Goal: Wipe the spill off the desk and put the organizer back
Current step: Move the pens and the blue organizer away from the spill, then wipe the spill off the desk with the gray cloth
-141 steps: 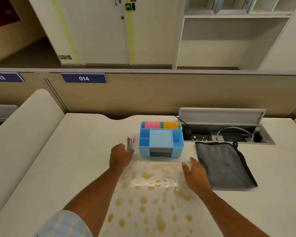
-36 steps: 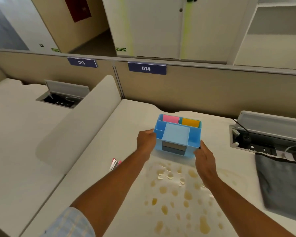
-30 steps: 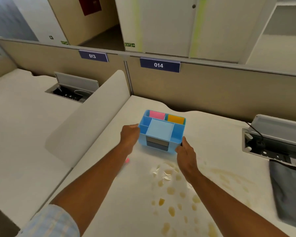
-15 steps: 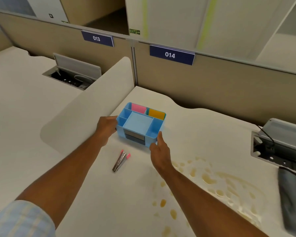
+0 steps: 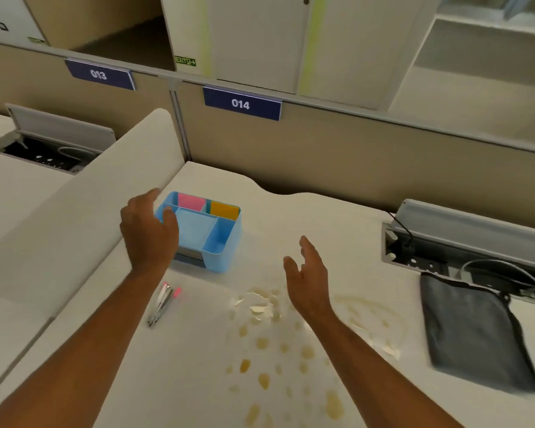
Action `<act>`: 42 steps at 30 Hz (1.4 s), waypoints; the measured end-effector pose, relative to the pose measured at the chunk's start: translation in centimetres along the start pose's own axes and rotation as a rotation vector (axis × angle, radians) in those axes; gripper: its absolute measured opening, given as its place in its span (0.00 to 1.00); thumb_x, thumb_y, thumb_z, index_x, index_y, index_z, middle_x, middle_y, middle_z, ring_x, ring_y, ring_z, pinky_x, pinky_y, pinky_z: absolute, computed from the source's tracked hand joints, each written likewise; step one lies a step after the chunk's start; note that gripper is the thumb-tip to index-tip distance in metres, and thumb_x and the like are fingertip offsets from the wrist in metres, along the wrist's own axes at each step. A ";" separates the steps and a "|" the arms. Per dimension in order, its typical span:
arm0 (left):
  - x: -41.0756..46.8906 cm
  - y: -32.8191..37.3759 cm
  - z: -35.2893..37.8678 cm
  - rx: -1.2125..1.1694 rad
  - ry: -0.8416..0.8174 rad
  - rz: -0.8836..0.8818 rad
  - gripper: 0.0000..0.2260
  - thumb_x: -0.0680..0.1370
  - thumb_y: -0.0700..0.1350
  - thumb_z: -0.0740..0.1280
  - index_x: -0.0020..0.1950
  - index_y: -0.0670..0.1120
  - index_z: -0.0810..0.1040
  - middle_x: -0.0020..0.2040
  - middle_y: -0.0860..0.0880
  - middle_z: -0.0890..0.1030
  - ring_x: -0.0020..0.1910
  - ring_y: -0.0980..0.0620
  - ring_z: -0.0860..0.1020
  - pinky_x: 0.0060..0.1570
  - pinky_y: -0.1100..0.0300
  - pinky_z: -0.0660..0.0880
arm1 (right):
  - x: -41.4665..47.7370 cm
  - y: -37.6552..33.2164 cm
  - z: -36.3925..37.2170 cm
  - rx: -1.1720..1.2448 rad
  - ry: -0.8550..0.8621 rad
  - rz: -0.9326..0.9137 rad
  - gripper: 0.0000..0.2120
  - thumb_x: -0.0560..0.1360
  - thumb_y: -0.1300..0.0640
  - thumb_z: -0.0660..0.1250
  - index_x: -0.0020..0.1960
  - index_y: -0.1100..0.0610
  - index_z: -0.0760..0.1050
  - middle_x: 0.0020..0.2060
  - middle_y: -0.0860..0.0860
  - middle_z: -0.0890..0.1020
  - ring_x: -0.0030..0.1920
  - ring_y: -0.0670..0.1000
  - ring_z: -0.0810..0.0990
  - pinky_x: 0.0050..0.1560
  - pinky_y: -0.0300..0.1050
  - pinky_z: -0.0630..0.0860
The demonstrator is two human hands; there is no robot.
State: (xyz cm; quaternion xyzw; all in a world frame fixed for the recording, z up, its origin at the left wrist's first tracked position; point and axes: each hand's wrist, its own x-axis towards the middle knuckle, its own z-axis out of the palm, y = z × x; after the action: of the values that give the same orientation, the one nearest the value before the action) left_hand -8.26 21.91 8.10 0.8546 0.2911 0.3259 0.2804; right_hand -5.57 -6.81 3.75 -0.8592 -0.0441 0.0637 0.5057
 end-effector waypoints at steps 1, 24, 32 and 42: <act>-1.1 1.7 1.0 -0.040 0.000 0.065 0.19 0.79 0.43 0.65 0.70 0.45 0.75 0.63 0.39 0.80 0.61 0.39 0.76 0.59 0.43 0.76 | -0.3 1.2 -2.8 -0.044 0.055 -0.014 0.29 0.83 0.52 0.62 0.81 0.55 0.59 0.79 0.51 0.66 0.78 0.50 0.65 0.78 0.54 0.64; -29.0 23.7 15.3 -0.243 -1.084 -0.034 0.19 0.78 0.47 0.68 0.69 0.46 0.77 0.54 0.49 0.82 0.51 0.50 0.78 0.53 0.58 0.73 | -11.6 21.2 -24.9 -0.834 0.279 0.242 0.06 0.78 0.50 0.64 0.45 0.50 0.78 0.42 0.47 0.77 0.48 0.53 0.76 0.53 0.52 0.68; -34.5 28.4 15.5 -0.327 -1.258 -0.224 0.15 0.77 0.55 0.70 0.52 0.44 0.83 0.49 0.47 0.86 0.45 0.46 0.87 0.52 0.45 0.84 | -14.4 18.3 -26.5 -0.805 0.260 0.219 0.09 0.82 0.51 0.59 0.49 0.49 0.78 0.44 0.45 0.77 0.47 0.49 0.75 0.54 0.48 0.66; -38.9 22.8 9.9 -0.327 -1.290 -0.246 0.07 0.70 0.42 0.70 0.43 0.55 0.81 0.36 0.39 0.83 0.36 0.46 0.82 0.43 0.40 0.85 | -21.5 15.7 -24.8 -0.362 0.128 0.185 0.17 0.74 0.41 0.59 0.57 0.42 0.79 0.52 0.38 0.81 0.53 0.42 0.80 0.57 0.40 0.75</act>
State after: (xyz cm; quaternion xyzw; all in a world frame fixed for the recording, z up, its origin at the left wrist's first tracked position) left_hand -17.99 -22.85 1.78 0.7855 0.1075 -0.2437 0.5586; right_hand -22.83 -38.79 3.33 -0.9387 0.0566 0.0461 0.3370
